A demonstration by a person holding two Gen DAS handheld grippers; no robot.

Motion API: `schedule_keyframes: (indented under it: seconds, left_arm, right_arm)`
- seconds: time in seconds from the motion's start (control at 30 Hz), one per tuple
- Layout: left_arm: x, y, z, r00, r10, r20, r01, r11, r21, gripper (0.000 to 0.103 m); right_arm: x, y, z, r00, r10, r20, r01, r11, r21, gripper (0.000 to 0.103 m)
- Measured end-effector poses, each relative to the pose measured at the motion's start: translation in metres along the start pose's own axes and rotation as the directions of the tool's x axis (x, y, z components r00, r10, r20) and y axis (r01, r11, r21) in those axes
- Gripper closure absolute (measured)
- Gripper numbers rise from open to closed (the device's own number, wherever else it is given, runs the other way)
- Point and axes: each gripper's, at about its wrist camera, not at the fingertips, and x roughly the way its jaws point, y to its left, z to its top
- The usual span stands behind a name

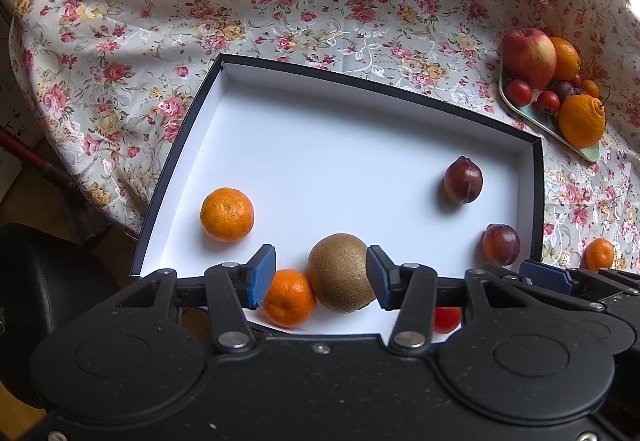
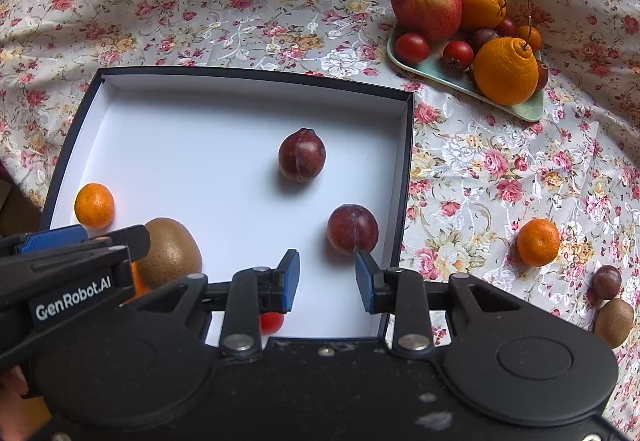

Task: Organize fruits
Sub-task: 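Lower the red tomato into the box and open the right gripper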

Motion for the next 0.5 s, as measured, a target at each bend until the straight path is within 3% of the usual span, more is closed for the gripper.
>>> schedule_keyframes:
  seconds: [0.5]
  left_arm:
    - [-0.0006,0.0035,-0.0014,1.0,0.015,0.002,-0.015,1.0,0.007,0.047]
  right_arm:
    - [0.0105,0.0103,0.0011,1.0,-0.019,-0.013,0.019,0.999,-0.035,0.069]
